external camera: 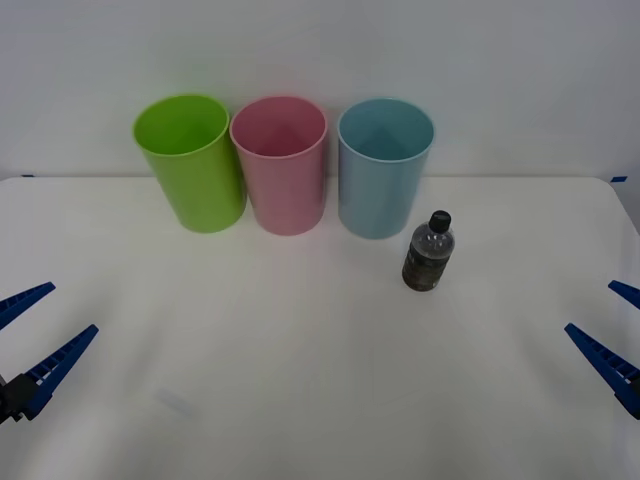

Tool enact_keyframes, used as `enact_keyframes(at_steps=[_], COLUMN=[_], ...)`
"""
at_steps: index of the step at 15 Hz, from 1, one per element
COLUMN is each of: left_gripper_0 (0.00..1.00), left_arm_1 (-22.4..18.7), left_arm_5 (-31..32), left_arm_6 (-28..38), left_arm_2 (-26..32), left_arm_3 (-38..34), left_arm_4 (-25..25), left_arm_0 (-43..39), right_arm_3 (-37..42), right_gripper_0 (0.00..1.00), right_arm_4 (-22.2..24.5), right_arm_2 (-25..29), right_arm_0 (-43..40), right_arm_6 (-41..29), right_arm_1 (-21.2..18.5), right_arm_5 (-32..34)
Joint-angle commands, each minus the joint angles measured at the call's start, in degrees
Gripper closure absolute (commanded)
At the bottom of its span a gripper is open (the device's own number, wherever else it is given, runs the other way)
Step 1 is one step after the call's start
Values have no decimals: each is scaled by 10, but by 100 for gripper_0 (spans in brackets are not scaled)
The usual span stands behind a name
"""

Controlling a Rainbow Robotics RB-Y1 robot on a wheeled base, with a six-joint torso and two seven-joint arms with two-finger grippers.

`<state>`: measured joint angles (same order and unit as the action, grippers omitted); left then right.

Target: Grasp the object on the table and drop it into the matching bin: aluminum can to the light blue bin, PET bottle to the pink bin.

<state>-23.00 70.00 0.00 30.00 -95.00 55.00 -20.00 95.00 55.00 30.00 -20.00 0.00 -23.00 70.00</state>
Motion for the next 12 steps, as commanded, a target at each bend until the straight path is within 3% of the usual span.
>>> enact_keyframes(at_steps=[1,12], left_gripper_0=[0,0], left_arm_1=[0,0], left_arm_5=[0,0], left_arm_6=[0,0], left_arm_2=[0,0], left_arm_3=[0,0], left_arm_4=[0,0], left_arm_0=[0,0], right_arm_3=[0,-3], right_gripper_0=[0,0], right_arm_4=[0,13], right_arm_2=[0,-38], right_arm_0=[0,-19], right_arm_6=[0,15], right_arm_1=[0,2], right_arm_5=[0,-16])
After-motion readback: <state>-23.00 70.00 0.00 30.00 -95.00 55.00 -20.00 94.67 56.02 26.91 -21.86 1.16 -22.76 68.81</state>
